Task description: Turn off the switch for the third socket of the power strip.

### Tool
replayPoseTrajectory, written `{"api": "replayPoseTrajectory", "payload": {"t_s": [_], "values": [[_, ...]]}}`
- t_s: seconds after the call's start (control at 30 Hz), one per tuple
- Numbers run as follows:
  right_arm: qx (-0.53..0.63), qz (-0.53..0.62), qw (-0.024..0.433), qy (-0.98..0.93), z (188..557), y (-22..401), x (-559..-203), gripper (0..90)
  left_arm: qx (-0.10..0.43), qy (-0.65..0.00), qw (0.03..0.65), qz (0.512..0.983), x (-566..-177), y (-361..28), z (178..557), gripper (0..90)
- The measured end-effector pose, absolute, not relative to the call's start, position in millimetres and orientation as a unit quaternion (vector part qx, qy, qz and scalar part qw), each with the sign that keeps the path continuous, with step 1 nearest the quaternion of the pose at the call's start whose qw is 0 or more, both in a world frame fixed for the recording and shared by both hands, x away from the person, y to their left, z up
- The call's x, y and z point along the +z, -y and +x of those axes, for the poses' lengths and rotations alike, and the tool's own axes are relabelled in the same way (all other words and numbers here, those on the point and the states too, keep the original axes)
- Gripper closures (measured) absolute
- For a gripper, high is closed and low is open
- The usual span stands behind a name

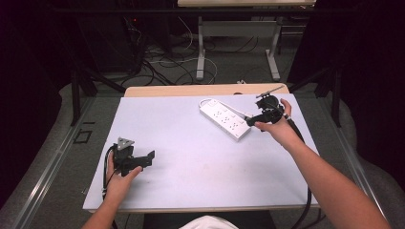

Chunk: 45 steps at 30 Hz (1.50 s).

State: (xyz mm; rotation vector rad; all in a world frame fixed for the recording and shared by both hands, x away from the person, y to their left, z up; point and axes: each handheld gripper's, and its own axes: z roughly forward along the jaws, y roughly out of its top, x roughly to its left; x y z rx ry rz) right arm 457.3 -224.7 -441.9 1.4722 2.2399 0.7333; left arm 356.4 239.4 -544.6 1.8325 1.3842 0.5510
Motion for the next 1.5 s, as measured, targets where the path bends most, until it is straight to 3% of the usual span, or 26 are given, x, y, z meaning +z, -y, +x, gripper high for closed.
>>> {"api": "replayPoseTrajectory", "payload": {"t_s": [0.33,0.7,1.5], "values": [[0.261,0.521,0.183,-0.792,469.5,218.5,-439.2,19.1,0.215,-0.542,0.382,0.717,-545.1,-239.7,356.9,1.1],[0.26,0.528,0.176,-0.789,484.9,213.6,-440.0,29.6,0.213,-0.542,0.381,0.718,-545.3,-240.4,357.4,1.1],[0.24,0.534,0.178,-0.791,506.8,202.1,-458.4,37.2,0.214,-0.542,0.384,0.716,-545.4,-241.2,357.6,1.1]]}}
